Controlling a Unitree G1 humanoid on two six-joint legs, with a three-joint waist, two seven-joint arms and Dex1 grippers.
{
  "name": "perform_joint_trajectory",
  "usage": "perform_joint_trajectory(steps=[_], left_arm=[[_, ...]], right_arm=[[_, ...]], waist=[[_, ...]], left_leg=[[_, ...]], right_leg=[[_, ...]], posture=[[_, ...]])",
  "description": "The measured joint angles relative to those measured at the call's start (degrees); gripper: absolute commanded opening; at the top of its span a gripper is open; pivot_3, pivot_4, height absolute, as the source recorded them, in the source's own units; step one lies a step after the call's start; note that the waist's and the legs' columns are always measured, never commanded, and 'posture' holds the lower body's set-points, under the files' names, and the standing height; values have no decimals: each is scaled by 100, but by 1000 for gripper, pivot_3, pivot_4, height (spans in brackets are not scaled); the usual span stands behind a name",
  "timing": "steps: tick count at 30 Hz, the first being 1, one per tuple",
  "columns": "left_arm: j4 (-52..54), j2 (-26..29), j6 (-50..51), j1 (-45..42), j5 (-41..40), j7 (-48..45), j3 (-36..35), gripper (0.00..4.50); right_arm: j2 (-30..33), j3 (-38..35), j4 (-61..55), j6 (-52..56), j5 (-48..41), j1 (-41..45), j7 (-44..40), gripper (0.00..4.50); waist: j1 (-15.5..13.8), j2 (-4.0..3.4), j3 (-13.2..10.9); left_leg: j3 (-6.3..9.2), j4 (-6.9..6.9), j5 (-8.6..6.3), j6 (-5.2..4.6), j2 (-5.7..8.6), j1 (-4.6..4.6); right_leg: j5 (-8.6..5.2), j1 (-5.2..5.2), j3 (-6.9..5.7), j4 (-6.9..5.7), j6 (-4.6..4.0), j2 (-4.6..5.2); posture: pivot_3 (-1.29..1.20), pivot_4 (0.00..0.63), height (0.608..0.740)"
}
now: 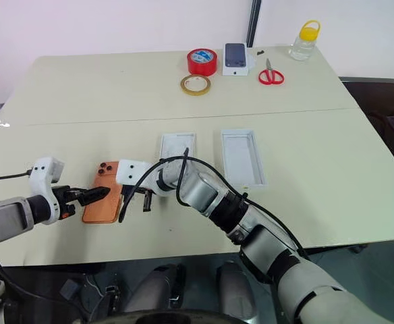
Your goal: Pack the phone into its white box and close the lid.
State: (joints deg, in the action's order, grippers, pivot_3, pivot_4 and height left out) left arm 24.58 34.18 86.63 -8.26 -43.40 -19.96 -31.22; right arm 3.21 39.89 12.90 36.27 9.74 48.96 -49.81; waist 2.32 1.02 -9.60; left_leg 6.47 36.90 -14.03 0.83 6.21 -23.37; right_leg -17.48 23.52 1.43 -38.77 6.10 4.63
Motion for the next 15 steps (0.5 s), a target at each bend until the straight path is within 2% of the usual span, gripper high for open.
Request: perform_joint_trajectory(steps=[7,15], left_arm=[[155,-543,261,-61,-238,53,-178,4500],[122,-674,307,-92,-598,277,-179,4500]], right_arm=[[-40,33,216,-63,79,74,-33,30],[-56,18,227,-47,124,73,-33,30]], waist=[[-32,-26,22],[-46,-32,30]], left_leg=[[1,0,-1,-1,2,6],[3,0,-2,-2,3,8]], right_leg=[[0,-13,-2,12,0,3],[0,-16,-3,17,0,3]], posture=[[0,150,740],[0,150,740]])
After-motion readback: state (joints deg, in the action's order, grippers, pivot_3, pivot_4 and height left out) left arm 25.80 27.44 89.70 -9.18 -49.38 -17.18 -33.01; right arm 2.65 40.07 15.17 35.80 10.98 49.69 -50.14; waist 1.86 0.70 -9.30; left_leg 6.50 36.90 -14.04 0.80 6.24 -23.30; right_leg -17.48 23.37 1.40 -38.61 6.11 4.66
